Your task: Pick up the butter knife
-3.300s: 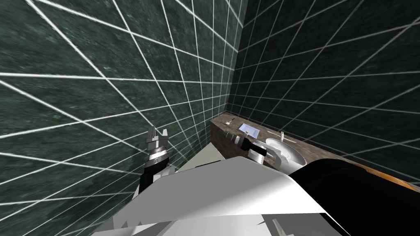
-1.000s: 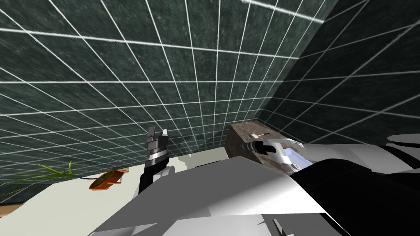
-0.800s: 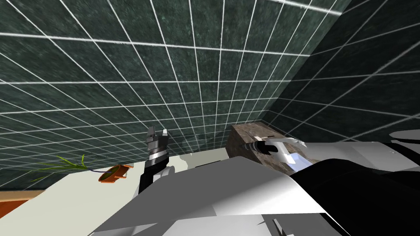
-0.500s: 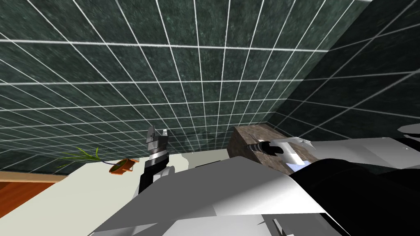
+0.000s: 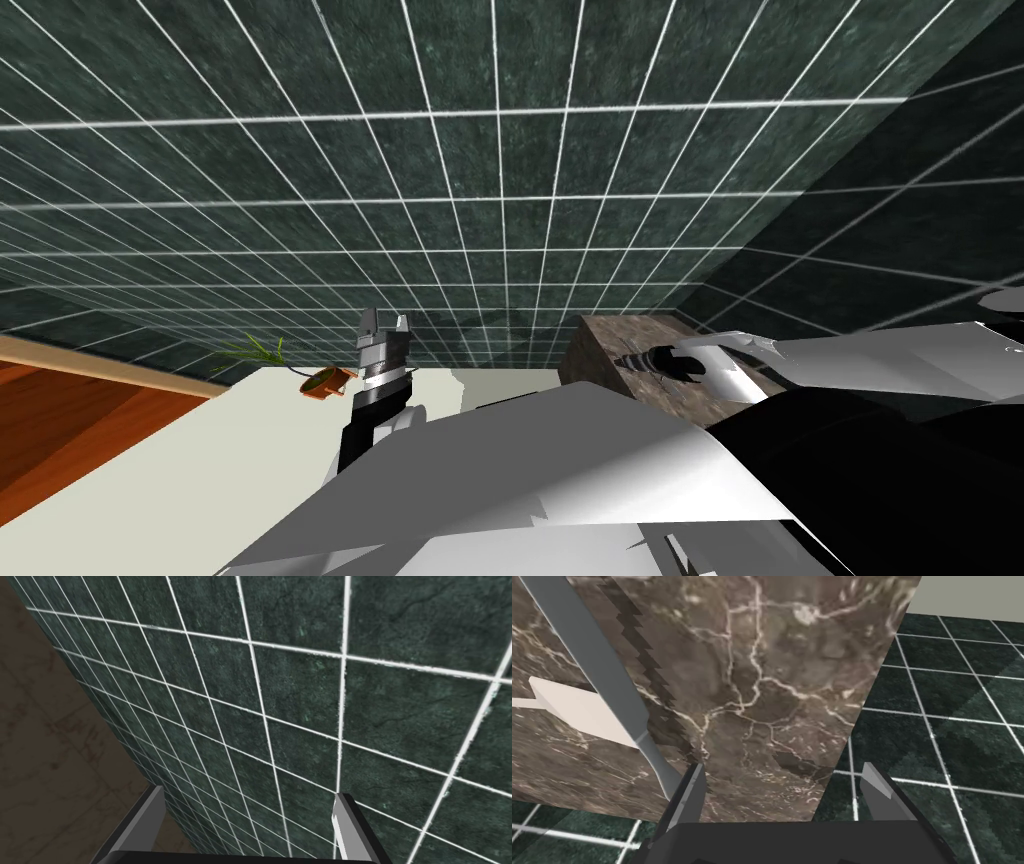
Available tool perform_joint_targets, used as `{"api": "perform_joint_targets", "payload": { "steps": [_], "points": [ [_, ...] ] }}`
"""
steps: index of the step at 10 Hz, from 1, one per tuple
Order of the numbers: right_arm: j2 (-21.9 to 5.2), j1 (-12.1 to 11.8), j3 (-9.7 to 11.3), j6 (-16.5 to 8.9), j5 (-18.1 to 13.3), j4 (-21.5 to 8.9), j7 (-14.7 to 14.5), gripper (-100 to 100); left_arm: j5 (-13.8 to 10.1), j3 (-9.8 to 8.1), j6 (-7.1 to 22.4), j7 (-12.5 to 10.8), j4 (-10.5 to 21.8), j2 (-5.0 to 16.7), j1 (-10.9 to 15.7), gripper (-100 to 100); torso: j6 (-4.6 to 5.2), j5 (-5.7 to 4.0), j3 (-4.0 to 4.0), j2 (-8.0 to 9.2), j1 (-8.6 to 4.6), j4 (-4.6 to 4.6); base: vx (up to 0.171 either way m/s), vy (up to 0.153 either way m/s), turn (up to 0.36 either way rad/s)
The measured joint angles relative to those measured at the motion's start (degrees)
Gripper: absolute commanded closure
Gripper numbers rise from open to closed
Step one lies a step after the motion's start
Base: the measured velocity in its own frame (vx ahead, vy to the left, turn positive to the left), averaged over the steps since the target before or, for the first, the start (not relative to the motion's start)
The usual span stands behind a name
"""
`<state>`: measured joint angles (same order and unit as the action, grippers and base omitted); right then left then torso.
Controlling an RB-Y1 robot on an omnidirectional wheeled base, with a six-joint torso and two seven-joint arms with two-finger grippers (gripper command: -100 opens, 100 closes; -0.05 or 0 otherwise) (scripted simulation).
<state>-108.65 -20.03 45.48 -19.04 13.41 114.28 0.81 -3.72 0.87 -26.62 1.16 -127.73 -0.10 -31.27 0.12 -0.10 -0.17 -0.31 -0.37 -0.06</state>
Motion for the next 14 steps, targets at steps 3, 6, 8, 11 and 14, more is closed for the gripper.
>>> {"api": "perform_joint_targets", "payload": {
  "steps": [3,6,8,11,14],
  "points": [
    [-3.5,-0.3,3.8,-1.6,0.6,-2.6,2.5,-100,0.0,0.00,0.0,0.0,0.0,0.0,0.0,0,0.03,-0.02,-0.02,-0.03,0.02,0.00,0.040,-0.090,0.157],
    [-4.3,-0.4,5.0,-2.1,0.6,-3.2,3.2,-100,0.0,0.00,0.0,0.0,0.0,0.0,0.0,0,0.05,0.05,0.06,0.10,0.34,0.03,0.009,-0.017,0.021],
    [-2.2,-0.8,5.0,-2.0,-0.5,-5.0,3.1,-100,0.0,0.00,0.0,0.0,0.0,0.0,0.0,0,0.05,0.06,0.06,0.10,0.37,0.03,0.011,-0.007,0.032],
    [0.3,-0.9,4.5,-1.9,0.1,-7.2,1.3,100,0.0,0.00,0.0,0.0,0.0,0.0,0.0,0,0.05,0.07,0.07,0.12,0.39,0.04,0.003,-0.002,0.007],
    [0.2,-0.9,4.5,-1.9,0.1,-7.2,1.4,100,0.0,0.00,0.0,0.0,0.0,0.0,0.0,0,0.05,0.08,0.09,0.14,0.42,0.04,0.000,0.000,0.000]
  ]
}}
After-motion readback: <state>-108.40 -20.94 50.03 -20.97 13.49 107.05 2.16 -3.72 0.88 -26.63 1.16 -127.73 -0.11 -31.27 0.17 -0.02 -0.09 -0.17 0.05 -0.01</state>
